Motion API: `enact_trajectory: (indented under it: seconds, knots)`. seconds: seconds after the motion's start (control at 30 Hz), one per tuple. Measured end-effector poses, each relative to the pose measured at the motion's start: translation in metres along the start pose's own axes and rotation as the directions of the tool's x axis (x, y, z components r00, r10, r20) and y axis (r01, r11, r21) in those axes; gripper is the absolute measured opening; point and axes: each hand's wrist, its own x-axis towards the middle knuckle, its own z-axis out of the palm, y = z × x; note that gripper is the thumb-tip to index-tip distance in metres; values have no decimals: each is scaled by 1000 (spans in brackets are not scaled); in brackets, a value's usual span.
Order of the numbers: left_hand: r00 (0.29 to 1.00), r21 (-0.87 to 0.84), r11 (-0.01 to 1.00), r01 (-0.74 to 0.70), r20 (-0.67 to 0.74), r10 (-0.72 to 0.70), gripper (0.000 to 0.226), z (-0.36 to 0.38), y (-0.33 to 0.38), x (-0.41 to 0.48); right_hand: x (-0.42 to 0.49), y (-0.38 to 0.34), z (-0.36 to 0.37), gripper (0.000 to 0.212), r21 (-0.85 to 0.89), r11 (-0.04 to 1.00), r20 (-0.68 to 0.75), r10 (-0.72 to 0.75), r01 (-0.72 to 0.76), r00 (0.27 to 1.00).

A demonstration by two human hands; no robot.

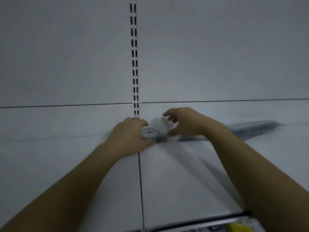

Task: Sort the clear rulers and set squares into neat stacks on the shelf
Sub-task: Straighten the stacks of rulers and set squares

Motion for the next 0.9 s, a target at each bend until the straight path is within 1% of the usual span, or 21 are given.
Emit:
enact_trajectory:
  seconds: [0.13, 0.23, 0.33, 0.4, 0.47, 0.5, 0.57, 0.63, 0.7, 0.77, 0.83, 0.9]
  knots:
    - [999, -134, 991, -6, 44, 12, 66, -3, 27, 1, -28, 41, -37, 62, -1, 998, 8, 69, -69, 998]
    - [996, -130, 991, -2, 83, 13, 66, -7, 48, 15, -42, 79, -55, 49, -13, 993, -2, 119, -119, 993]
    - [986, -126, 992, 7, 166, 14, 68, -10, 78, 35, -46, 107, -59, 37, 4, 994, -7, 109, -109, 994]
    - [970, -55, 998, -9, 240, 22, 76, -5, 99, 54, -45, 121, -57, 40, 35, 993, 6, 110, -110, 994]
    - [936, 21, 1000, 22, 352, -29, 86, 5, 118, 73, -42, 128, -53, 55, 2, 994, 67, 109, -109, 992]
    - [913, 65, 997, 47, 402, -70, 87, 11, 126, 82, -39, 130, -50, 64, -34, 994, 103, 102, -99, 989]
    - [885, 132, 987, 89, 445, -139, 79, 20, 137, 95, -30, 131, -42, 78, -118, 992, 165, 73, -54, 984]
    - [875, 169, 979, 114, 449, -180, 68, 27, 146, 102, -21, 129, -35, 85, -196, 981, 213, 51, -9, 976]
    - [861, 203, 971, 129, 463, -212, 57, 32, 150, 107, -13, 130, -31, 79, -232, 973, 286, 48, 21, 957]
    - [850, 239, 962, 133, 471, -235, 50, 35, 152, 110, -9, 131, -28, 63, -243, 969, 347, 47, 41, 937]
    - [840, 258, 956, 138, 481, -251, 47, 36, 154, 114, -9, 135, -23, 55, -276, 957, 325, 9, 86, 946]
    - [822, 256, 956, 142, 508, -258, 45, 36, 156, 116, -10, 139, -18, 57, -304, 944, 253, -48, 126, 966]
